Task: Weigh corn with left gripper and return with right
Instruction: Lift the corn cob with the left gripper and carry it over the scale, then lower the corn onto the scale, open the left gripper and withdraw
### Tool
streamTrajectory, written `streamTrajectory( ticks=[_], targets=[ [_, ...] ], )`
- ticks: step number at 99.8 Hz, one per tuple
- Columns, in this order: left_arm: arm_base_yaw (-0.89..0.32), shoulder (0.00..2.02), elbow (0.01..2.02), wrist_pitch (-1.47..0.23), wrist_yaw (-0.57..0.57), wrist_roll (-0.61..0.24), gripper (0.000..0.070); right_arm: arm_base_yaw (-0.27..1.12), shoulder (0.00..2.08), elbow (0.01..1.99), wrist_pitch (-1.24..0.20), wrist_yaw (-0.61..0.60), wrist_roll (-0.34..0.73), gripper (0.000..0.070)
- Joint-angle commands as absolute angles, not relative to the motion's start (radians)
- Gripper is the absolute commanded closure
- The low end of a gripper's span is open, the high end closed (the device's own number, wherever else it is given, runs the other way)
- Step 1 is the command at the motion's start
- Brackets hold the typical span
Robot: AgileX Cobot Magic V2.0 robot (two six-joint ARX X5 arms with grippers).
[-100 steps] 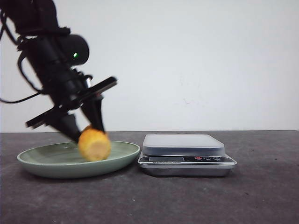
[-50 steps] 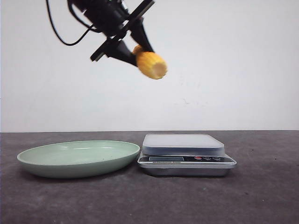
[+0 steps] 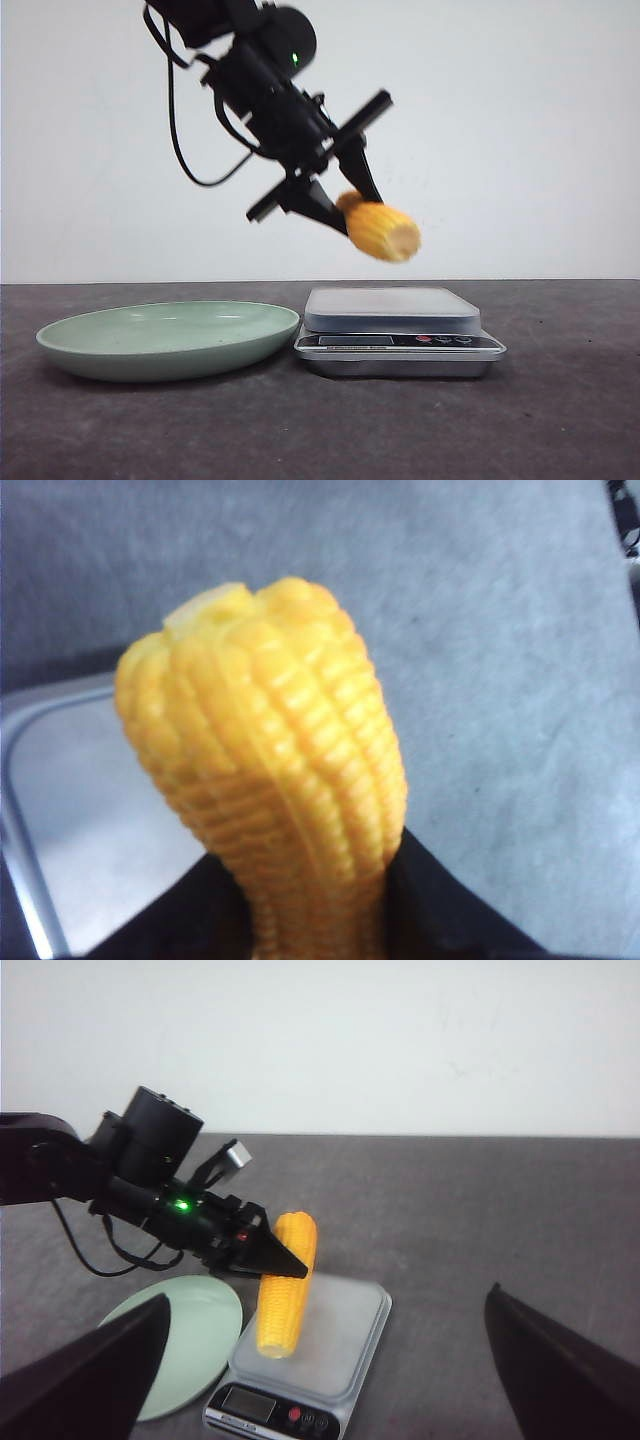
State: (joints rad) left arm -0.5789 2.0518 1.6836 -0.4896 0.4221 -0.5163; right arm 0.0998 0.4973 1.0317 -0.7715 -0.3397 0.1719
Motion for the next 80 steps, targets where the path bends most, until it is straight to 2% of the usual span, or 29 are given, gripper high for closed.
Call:
streamTrajectory(
  ticks=[1, 33, 43, 67, 80],
  targets=[
    [-0.59, 2.086, 1.701, -0.479, 0.426, -0.526, 0.0697, 0.101, 0.501, 1.046, -0.776, -0.34, 0.183, 0.0085],
    [-0.596, 2.099, 1.701, -0.525, 0.406, -0.539, 0.0688, 0.101, 0.501, 1.046, -0.794, -0.336, 0.179, 0.0085],
    [-0.596, 2.099, 1.701, -0.555, 0.403, -0.54, 0.0607, 0.101, 0.501, 1.046, -0.794, -0.332, 0.175, 0.0085],
    [-0.596, 2.099, 1.701, -0.616, 0.381, -0.534, 0.0305, 0.101, 0.501, 1.046, -0.794, -0.332, 0.17, 0.0085],
    [-0.596, 2.099, 1.701, -0.609, 0.381, -0.536, 0.0294, 0.101, 0.501, 1.046, -0.799, -0.332, 0.17, 0.0085]
  ],
)
